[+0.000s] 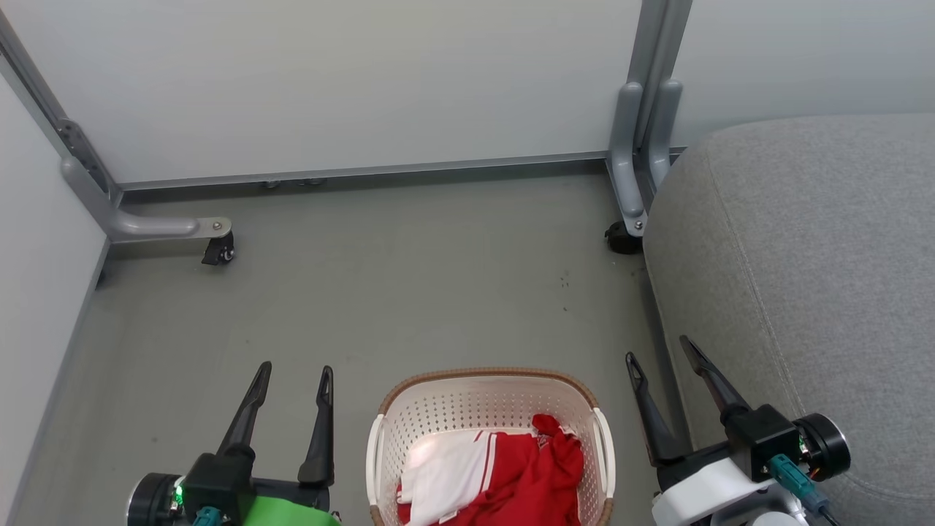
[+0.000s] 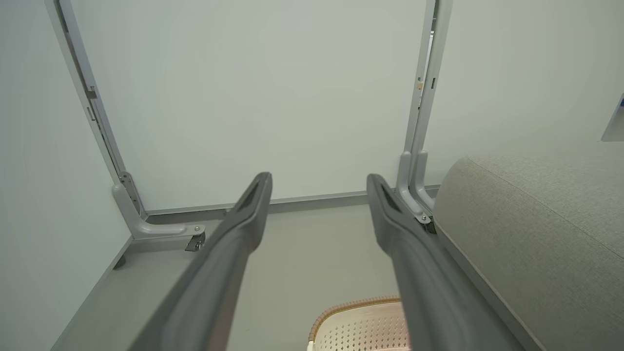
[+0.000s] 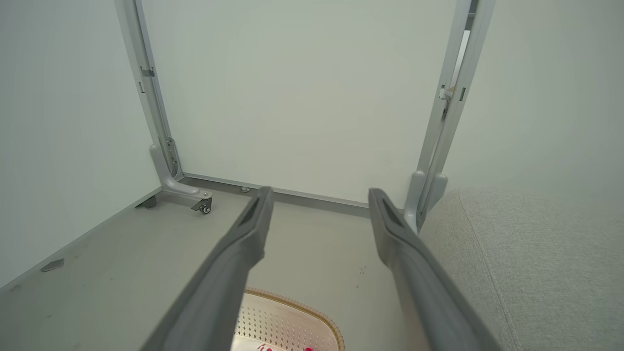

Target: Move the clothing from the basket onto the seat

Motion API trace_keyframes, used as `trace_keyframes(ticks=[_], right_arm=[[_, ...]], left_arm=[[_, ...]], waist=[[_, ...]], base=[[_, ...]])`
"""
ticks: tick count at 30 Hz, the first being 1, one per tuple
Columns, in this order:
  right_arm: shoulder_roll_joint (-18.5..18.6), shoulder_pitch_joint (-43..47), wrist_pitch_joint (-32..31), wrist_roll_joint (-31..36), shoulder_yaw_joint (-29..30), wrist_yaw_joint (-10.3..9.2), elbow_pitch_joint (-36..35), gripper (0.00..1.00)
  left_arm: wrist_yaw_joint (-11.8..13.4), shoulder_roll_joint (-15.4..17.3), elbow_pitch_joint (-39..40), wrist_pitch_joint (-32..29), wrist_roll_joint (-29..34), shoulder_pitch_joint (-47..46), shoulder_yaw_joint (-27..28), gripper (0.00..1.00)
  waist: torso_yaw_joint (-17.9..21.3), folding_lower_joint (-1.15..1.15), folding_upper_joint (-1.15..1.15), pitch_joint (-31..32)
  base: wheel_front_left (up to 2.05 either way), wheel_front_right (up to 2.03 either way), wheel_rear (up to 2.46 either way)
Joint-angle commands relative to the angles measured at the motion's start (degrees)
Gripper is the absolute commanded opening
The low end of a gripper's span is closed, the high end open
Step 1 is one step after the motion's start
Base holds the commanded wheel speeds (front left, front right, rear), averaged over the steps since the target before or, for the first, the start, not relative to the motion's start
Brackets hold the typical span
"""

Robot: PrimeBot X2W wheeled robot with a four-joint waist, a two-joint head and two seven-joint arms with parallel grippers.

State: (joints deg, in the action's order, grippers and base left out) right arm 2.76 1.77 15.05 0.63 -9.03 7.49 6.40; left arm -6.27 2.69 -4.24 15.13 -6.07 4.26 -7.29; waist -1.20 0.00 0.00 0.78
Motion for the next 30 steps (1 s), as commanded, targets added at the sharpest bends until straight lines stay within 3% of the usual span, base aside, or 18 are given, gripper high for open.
trace_keyframes(ticks=[1,9,20,26,30], right_arm=[[0.23,-0.07,0.20,-0.10,0.09,0.00,0.07,1.00],[0.23,-1.51,0.20,-0.33,1.15,0.00,-0.22,1.00],[0.21,-12.10,0.20,-0.60,3.61,0.00,-3.63,1.00],[0.19,-17.24,0.19,0.51,4.83,0.00,-5.57,1.00],[0.14,-19.88,0.20,-0.47,6.99,0.00,-7.86,1.00]], left_arm=[[0.14,0.37,-0.19,0.03,-0.17,0.65,0.06,1.00],[-0.09,0.37,-0.73,0.03,0.11,-1.43,-0.69,1.00],[-1.11,0.68,-2.63,0.03,2.13,-12.29,-1.47,1.00],[-1.29,3.75,-6.61,0.02,1.54,-21.64,-9.96,1.00],[-1.26,6.09,-14.28,0.03,-0.61,-29.09,-16.00,1.00]], waist=[[0.42,0.00,0.00,-0.54],[1.92,0.00,0.00,-4.59],[6.39,0.00,0.00,-23.90],[7.00,0.00,0.00,-33.70],[6.62,0.00,0.00,-38.87]], base=[[0.00,0.00,0.00],[0.00,0.00,0.00],[0.00,0.00,0.00],[0.00,0.00,0.00],[0.00,0.00,0.00]])
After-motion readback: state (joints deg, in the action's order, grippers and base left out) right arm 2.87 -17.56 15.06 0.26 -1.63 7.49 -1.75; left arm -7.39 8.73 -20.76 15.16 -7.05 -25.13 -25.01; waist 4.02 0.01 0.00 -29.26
